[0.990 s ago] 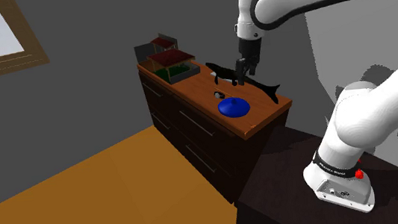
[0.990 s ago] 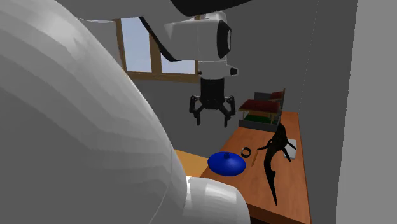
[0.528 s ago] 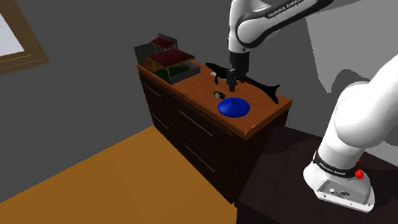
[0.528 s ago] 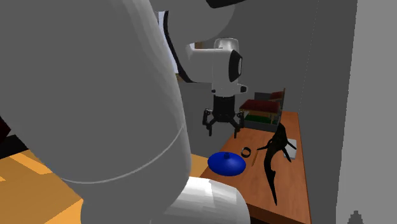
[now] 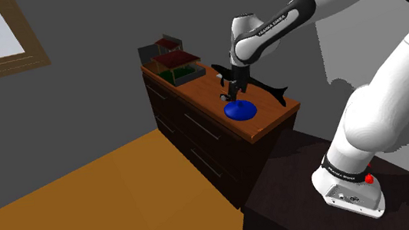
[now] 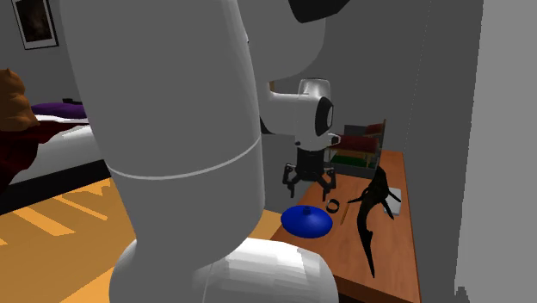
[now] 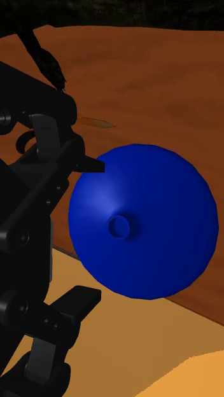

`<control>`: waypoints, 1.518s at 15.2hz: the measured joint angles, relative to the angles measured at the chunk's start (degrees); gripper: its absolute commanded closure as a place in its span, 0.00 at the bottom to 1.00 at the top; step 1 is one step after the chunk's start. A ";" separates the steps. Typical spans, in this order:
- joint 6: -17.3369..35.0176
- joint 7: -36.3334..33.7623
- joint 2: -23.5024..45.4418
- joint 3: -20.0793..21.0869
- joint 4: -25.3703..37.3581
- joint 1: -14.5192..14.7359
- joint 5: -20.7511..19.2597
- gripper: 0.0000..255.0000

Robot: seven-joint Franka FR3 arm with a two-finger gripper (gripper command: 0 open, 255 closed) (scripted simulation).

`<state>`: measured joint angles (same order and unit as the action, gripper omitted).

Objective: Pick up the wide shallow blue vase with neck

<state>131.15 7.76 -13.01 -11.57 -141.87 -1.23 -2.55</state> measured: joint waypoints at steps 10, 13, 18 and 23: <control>3.76 0.44 2.03 -0.27 -1.65 0.06 0.37 1.00; 3.78 0.43 2.03 -0.26 -1.65 0.06 0.37 1.00; 1.97 0.16 1.12 -0.10 -0.80 0.07 0.21 1.00; -2.18 -0.16 -0.93 0.14 1.33 0.01 -0.10 1.00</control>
<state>128.97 7.60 -13.94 -11.42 -140.54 -1.22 -2.65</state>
